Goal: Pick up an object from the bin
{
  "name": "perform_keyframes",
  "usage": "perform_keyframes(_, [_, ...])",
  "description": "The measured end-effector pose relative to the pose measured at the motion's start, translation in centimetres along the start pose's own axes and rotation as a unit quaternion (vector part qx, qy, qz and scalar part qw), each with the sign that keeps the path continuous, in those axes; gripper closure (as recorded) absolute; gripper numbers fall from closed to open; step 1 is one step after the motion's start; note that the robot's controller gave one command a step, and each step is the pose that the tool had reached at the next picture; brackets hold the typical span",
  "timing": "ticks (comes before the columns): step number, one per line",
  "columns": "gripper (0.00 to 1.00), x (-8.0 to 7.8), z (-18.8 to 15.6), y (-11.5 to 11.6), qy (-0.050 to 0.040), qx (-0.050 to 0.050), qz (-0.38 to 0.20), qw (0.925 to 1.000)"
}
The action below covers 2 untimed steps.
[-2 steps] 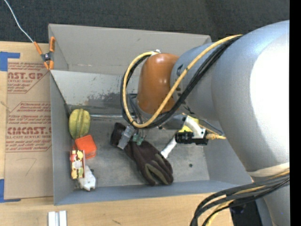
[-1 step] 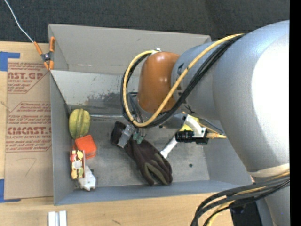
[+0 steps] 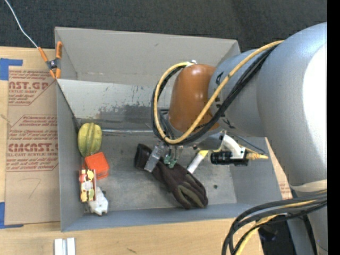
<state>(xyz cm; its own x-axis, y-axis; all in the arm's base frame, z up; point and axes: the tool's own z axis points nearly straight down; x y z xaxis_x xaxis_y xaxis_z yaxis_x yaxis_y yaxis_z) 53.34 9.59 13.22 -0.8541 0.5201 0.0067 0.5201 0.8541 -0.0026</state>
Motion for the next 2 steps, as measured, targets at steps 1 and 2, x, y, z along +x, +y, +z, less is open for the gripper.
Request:
perform_keyframes(1, [1.00,-0.8,3.3,0.3,-0.0021,-0.002,-0.071,0.9974])
perform_keyframes(2, [1.00,-0.7,4.5,-0.3,0.0004,0.000,0.053,0.9986])
